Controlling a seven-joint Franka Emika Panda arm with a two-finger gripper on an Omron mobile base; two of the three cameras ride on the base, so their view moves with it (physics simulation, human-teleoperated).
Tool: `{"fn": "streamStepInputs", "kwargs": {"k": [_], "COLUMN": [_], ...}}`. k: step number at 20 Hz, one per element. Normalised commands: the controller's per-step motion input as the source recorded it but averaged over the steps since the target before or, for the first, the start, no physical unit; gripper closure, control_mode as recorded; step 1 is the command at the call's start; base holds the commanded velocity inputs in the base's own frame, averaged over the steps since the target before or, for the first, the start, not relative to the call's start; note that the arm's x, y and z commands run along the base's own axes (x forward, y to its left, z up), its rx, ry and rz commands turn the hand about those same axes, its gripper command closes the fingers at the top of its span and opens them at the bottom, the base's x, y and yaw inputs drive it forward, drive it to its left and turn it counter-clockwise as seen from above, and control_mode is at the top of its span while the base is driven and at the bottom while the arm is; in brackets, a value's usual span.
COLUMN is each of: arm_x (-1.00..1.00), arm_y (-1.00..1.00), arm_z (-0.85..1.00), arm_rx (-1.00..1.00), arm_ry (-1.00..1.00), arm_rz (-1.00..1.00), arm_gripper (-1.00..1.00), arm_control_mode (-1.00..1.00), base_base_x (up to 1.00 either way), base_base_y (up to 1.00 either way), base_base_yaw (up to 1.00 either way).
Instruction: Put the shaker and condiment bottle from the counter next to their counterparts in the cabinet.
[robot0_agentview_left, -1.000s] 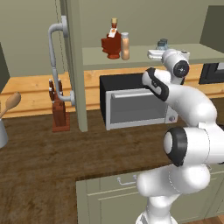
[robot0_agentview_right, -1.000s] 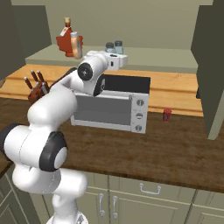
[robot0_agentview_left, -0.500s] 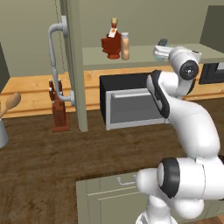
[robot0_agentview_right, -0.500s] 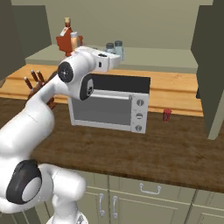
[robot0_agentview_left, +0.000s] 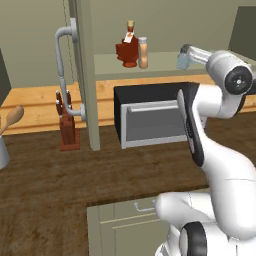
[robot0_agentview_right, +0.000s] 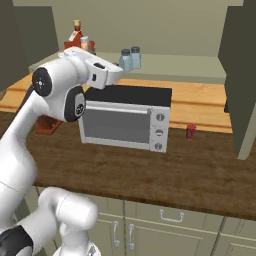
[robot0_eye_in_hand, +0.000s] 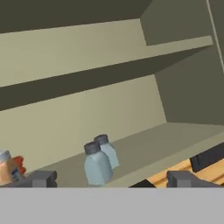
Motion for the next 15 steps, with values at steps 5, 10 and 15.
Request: {"fn": "streamStepInputs", "kwargs": {"k": [5,10,15], "arm_x": [-1.0,-1.0,-1.0], "arm_y": [0.0,0.03,0.21], "arm_z": [-0.31,-0.36,-0.5], "arm_rx": [0.06,0.03,0.0], "arm_ry": [0.0,0.0,0.0], "arm_rz": [0.0,0.0,0.0], "arm_gripper": [-1.0,-1.0,-1.0], "arm_control_mode": [-1.0,-1.0,-1.0], "base_base_x": [0.0,0.0,0.0], "base_base_y": [0.0,0.0,0.0], "base_base_yaw": [0.0,0.0,0.0]}}
